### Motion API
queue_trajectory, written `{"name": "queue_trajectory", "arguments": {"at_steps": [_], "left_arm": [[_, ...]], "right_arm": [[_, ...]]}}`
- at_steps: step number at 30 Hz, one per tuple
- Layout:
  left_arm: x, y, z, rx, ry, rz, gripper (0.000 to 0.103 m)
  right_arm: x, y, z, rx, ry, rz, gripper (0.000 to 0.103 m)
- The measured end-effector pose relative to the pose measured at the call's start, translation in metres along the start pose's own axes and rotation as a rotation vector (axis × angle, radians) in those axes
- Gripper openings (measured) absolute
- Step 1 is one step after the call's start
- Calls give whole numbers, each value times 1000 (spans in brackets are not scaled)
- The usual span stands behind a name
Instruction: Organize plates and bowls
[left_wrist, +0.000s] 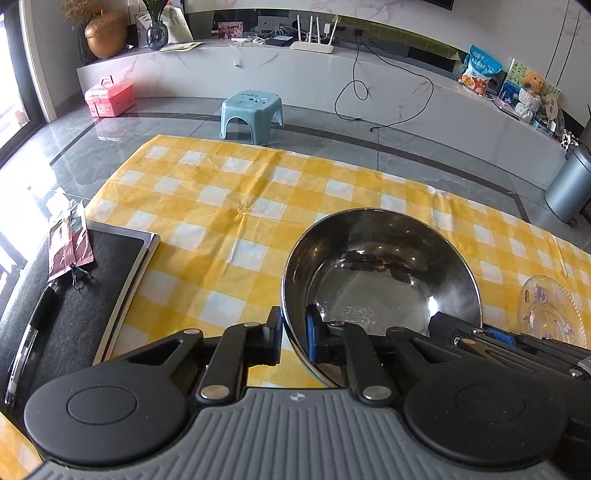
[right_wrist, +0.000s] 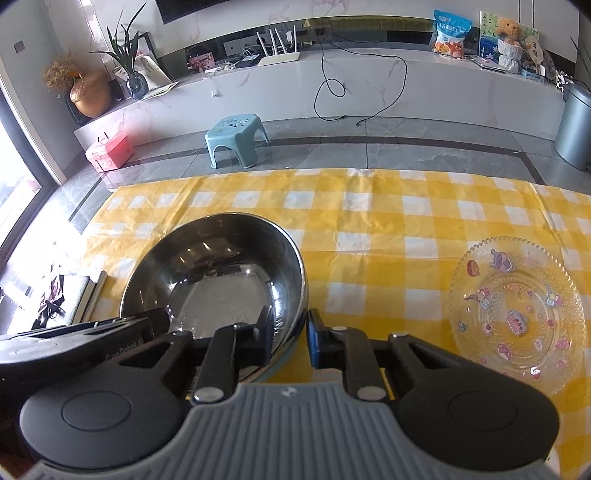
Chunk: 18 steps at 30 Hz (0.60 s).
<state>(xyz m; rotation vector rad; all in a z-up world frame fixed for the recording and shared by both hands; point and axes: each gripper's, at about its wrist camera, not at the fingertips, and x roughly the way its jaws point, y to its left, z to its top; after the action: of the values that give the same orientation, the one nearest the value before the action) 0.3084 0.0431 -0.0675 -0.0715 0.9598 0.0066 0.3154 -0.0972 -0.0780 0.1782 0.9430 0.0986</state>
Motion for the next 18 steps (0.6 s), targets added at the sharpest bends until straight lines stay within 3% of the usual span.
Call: {"name": "queue_trajectory", "arguments": {"at_steps": [9,18], "left_arm": [[-30,-1,-7,1,-21,6,12],[-98,-11,-31,27,-78,0,11]], "right_arm": [[-24,-1,-2,14,-11,2,12],[-92,-8,-30,31,-47,26,11]]}}
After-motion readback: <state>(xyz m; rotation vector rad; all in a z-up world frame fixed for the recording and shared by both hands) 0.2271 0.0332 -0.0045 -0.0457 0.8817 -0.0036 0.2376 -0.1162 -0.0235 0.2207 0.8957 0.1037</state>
